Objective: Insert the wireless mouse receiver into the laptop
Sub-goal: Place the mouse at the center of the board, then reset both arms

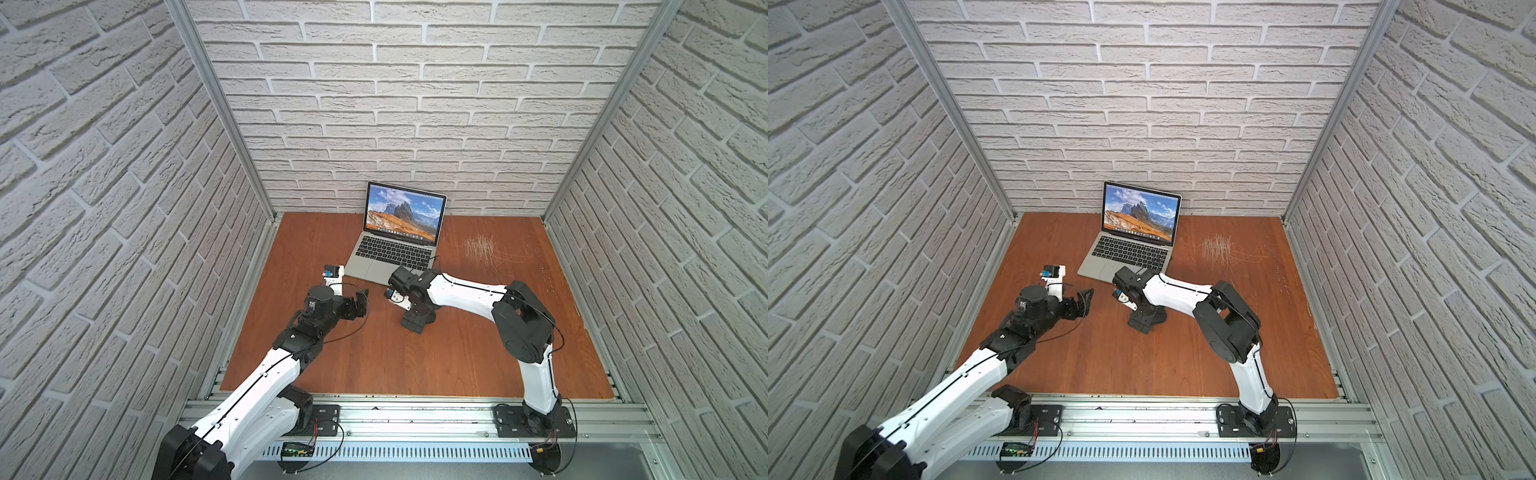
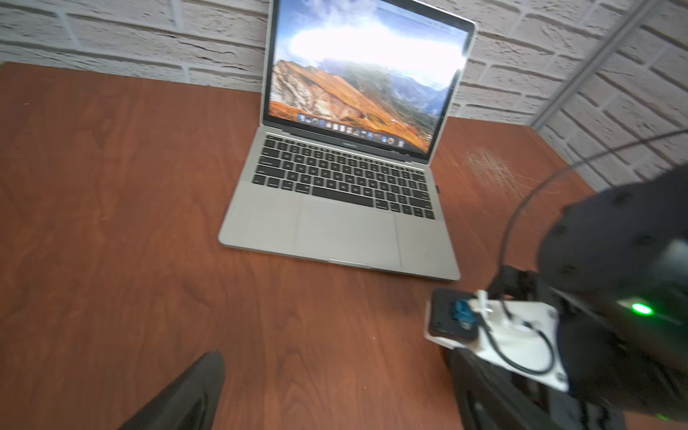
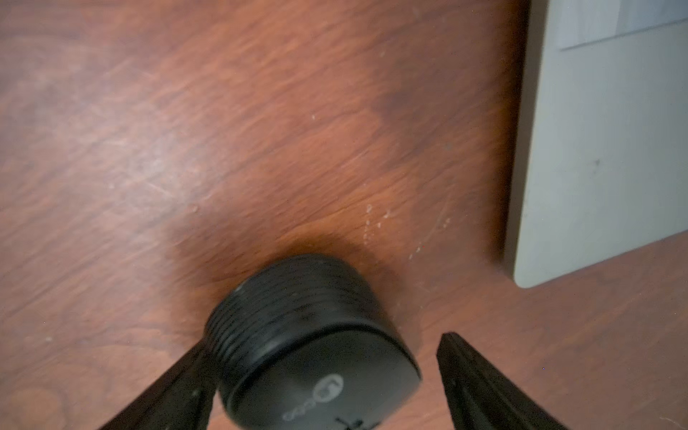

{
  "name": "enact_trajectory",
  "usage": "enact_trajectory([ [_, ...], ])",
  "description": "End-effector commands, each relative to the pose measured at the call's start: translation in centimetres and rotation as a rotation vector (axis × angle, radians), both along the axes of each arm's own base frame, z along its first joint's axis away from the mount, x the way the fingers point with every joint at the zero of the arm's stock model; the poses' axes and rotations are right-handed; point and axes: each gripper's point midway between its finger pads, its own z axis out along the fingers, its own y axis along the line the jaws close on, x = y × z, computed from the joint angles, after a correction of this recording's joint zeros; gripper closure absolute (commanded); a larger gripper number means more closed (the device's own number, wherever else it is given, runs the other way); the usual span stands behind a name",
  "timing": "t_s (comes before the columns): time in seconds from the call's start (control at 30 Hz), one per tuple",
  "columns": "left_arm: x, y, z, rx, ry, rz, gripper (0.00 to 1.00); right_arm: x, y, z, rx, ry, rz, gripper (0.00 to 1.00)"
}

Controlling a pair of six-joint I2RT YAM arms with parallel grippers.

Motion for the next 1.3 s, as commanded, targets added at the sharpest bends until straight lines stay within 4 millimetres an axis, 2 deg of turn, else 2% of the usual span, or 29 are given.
enact_trajectory([
  [0.0, 1.5, 4.1, 0.7, 0.057, -0.070, 0.172, 0.02, 0.0, 0.1, 4.3, 0.144, -0.078, -0.075, 0.02],
  [0.1, 2.4, 8.3, 0.8, 0.103, -0.099, 0.321, 0.02, 1.0, -2.0, 8.6, 0.281, -0.216, -0.211, 0.00],
  [0.17, 2.9, 10.3, 0.4, 0.142, -0.115, 0.377, 0.02, 1.9, -4.8, 11.3, 0.382, -0.301, -0.339, 0.00],
  [0.3, 4.4, 12.6, -1.0, 0.220, -0.172, 0.408, 0.02, 3.2, -13.5, 14.0, 0.582, -0.435, -0.649, 0.01],
  [0.33, 4.9, 13.0, -1.5, 0.240, -0.182, 0.412, 0.02, 3.3, -16.0, 13.8, 0.608, -0.462, -0.723, 0.01],
  [0.4, 6.0, 12.6, -2.9, 0.274, -0.186, 0.349, 0.02, 3.4, -20.7, 14.8, 0.671, -0.566, -0.841, 0.01],
  [0.47, 6.9, 12.0, -4.1, 0.295, -0.195, 0.291, 0.02, 3.2, -24.3, 14.7, 0.681, -0.636, -0.923, 0.01],
  [0.53, 7.5, 11.1, -5.7, 0.281, -0.177, 0.215, 0.02, 3.2, -26.3, 14.0, 0.691, -0.658, -0.970, 0.01],
  [0.6, 7.5, 11.6, -7.2, 0.237, -0.161, 0.205, 0.02, 3.9, -28.1, 12.9, 0.692, -0.688, -1.028, 0.01],
  [0.67, 8.4, 12.2, -7.5, 0.198, -0.161, 0.202, 0.02, 4.9, -29.0, 11.7, 0.687, -0.730, -1.027, 0.01],
  [0.7, 8.7, 13.3, -8.1, 0.199, -0.085, 0.249, 0.02, 5.4, -29.1, 11.1, 0.681, -0.758, -0.999, 0.01],
  [0.77, 8.9, 14.8, -8.2, 0.193, -0.073, 0.340, 0.02, 6.2, -29.3, 9.7, 0.677, -0.813, -0.960, 0.01],
  [0.83, 8.9, 14.7, -8.1, 0.214, -0.078, 0.351, 0.02, 6.8, -28.8, 9.1, 0.715, -0.873, -0.893, 0.01],
  [0.93, 8.9, 14.6, -8.0, 0.214, -0.082, 0.349, 0.02, 7.8, -27.6, 9.6, 0.797, -0.920, -0.804, 0.01],
  [1.03, 8.9, 14.6, -8.1, 0.214, -0.077, 0.348, 0.02, 8.8, -27.5, 8.1, 0.791, -0.919, -0.783, 0.01],
  [1.1, 8.9, 14.6, -8.1, 0.217, -0.077, 0.350, 0.02, 10.2, -26.9, 6.6, 0.778, -0.863, -0.766, 0.01],
  [1.17, 8.9, 14.6, -8.1, 0.217, -0.078, 0.349, 0.02, 10.8, -27.9, 6.0, 0.779, -0.801, -0.827, 0.01],
  [1.27, 8.9, 14.6, -8.0, 0.217, -0.080, 0.350, 0.02, 11.0, -28.2, 5.9, 0.776, -0.793, -0.843, 0.01],
])
